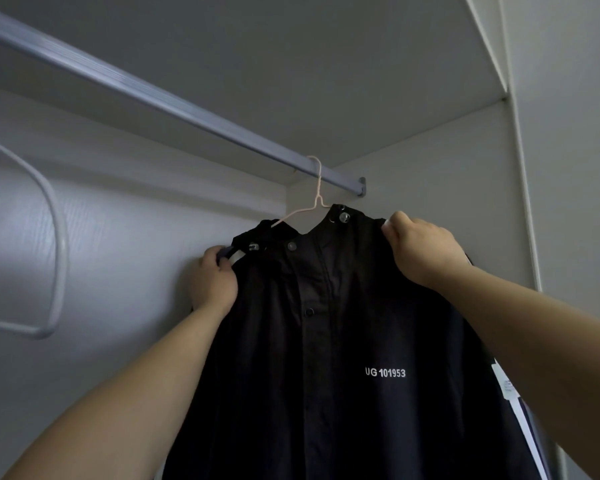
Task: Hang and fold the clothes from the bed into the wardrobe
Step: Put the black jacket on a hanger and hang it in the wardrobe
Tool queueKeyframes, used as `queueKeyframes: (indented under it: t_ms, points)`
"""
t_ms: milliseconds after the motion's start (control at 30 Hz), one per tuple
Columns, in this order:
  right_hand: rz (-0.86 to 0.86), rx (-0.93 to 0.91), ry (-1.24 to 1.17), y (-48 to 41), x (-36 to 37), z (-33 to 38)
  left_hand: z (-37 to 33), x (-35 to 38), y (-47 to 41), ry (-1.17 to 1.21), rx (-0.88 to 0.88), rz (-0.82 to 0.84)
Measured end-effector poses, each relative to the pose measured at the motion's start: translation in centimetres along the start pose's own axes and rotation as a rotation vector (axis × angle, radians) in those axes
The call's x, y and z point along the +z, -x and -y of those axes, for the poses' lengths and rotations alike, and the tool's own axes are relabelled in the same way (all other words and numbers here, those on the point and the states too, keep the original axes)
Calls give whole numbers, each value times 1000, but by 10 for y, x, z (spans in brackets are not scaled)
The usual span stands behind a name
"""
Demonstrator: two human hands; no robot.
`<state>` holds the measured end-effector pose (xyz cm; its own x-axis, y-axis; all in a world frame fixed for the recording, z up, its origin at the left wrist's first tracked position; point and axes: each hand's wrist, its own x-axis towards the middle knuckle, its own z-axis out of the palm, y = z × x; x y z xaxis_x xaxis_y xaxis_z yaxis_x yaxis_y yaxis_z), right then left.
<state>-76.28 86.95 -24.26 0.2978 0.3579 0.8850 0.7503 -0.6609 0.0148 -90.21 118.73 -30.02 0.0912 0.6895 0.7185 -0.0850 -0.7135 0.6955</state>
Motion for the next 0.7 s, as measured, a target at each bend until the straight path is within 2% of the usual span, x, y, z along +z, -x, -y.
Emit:
queueKeyframes:
  t_ms: [67, 167, 233, 500, 700]
  points:
    - [11, 15, -15, 0, 3, -3, 9, 2, 0, -45, 98, -2]
    - [35, 37, -8, 1, 7, -8, 26, -8, 1, -299, 339, -13]
    - [38, 47, -18, 2, 8, -9, 29, -19, -4, -388, 429, -15]
    - [138, 84, 11, 7, 11, -17, 3, -37, -30, -562, 536, -17]
    - [150, 55, -5, 7, 14, -20, -20, -45, -52, -461, 568, -30]
